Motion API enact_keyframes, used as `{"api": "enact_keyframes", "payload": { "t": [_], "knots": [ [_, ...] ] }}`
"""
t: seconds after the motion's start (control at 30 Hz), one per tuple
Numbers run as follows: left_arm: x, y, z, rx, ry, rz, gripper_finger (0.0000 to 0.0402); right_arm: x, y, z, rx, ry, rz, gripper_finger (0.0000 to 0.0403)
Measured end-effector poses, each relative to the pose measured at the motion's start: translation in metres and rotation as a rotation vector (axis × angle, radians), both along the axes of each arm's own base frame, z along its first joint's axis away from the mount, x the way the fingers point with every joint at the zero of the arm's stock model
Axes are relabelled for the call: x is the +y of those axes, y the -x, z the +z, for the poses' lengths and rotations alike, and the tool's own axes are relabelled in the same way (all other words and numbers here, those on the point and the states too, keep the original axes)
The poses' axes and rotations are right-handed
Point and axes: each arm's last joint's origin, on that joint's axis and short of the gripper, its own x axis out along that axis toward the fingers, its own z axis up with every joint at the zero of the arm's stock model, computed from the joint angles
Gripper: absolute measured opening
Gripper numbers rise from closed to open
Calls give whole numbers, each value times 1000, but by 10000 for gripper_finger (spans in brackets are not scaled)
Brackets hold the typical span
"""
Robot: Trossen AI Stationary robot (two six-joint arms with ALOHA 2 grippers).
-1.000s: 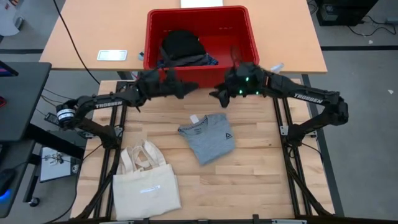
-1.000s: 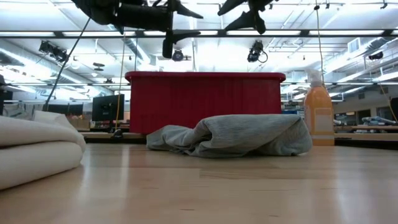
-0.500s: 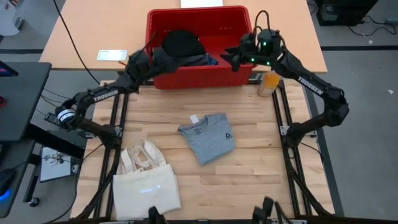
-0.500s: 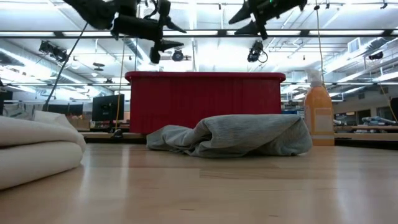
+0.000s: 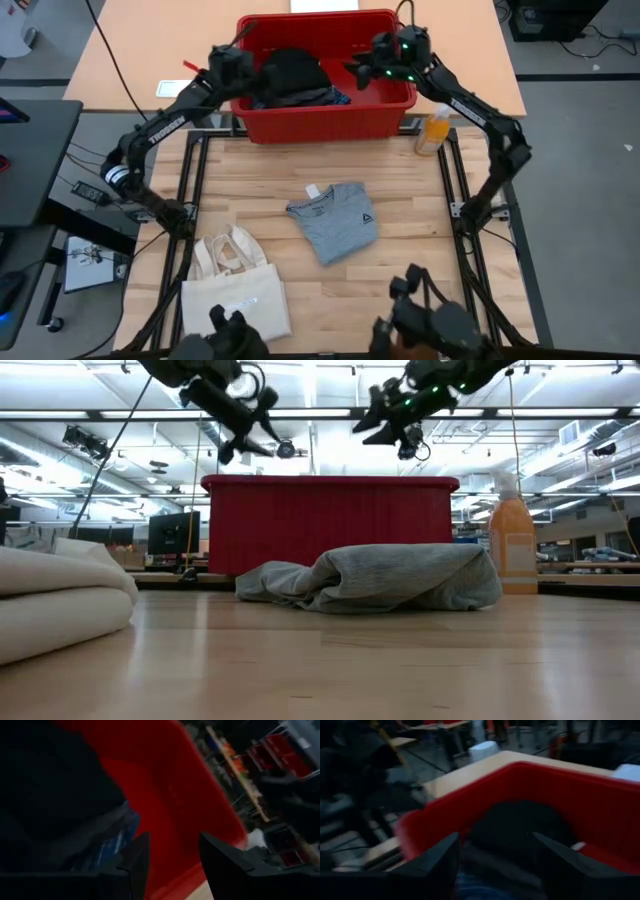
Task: Fold laundry
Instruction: Remove the black t-shirt from the red organizer bin
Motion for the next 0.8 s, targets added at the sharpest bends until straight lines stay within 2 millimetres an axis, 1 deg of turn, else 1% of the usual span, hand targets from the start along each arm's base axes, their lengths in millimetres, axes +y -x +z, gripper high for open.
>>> {"api": "enact_keyframes", "payload": {
  "t": [0.17, 0.3, 0.4, 0.5, 0.57, 0.63, 0.8],
  "knots": [
    [17, -8, -18, 0, 49, 17, 171, -29, -20, -21, 42, -4, -16, 246],
    [34, -15, -36, -33, 108, 67, 171, -48, -34, -46, 69, -52, -1, 246],
    [45, -21, -45, -74, 108, 112, 173, -56, -41, -56, 69, -79, 14, 249],
    [56, -23, -55, -120, 150, 171, 180, -60, -45, -65, 72, -93, 16, 250],
    [62, -21, -62, -126, 195, 215, 190, -61, -45, -68, 79, -104, 15, 250],
    [66, -17, -69, -119, 237, 244, 207, -61, -45, -67, 78, -96, 12, 250],
    [70, -11, -71, -67, 216, 249, 272, -61, -45, -65, 66, -93, 16, 250]
  ]
}}
